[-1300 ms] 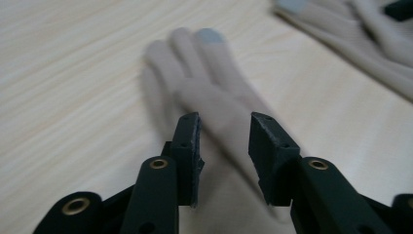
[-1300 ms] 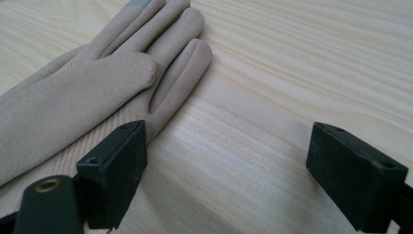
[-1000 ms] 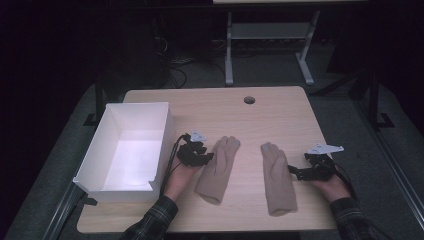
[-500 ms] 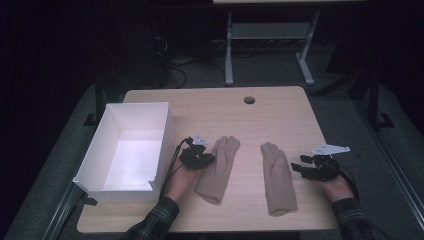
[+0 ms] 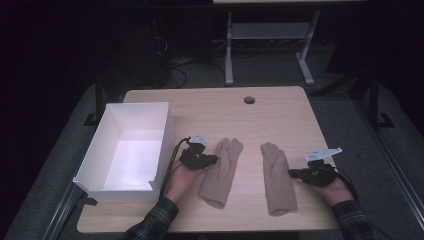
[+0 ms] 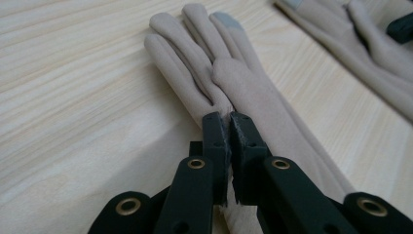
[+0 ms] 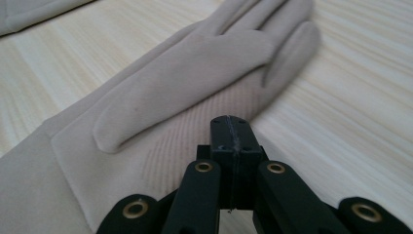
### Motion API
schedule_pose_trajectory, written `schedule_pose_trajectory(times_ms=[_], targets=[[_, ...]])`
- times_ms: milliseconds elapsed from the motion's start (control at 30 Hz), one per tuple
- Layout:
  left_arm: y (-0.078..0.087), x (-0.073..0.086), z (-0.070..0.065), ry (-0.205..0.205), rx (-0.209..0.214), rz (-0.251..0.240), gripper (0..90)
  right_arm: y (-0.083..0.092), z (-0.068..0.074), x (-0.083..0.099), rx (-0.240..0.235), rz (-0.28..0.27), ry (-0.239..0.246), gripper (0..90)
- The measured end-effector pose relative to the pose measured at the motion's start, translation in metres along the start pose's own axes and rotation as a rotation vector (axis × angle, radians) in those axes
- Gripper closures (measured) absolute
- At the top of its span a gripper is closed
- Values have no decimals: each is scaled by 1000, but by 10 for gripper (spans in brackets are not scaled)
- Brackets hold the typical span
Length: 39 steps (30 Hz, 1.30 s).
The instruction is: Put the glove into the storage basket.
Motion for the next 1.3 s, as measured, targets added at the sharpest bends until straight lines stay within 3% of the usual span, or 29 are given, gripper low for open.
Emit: schedule_pose_trajectory(times_ms=[233,467,833,1300], targets=[[2,-1,-8,9,33,-14,855,-7,13,-5,-43,6,20,899],[0,-5,-9,-1,22,-32,855,-18,24,-13,-66,9,58,899],[2,-9,-13,10,51,-54,854,-35,41,-27,-100,13,91,899],[8,-21,-33,21,148,-93,854,-48,56,-36,-137,8,119,900]])
Point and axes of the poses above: each handheld gripper's, and its own axes: y roughly backward along the jaws, x roughly out of its underside, z roughly to its left, the point moved 8 cm from there along -y, roughly forward along the jaws, and after that the axes turned 2 degrees about -x, right-handed, at the moved point
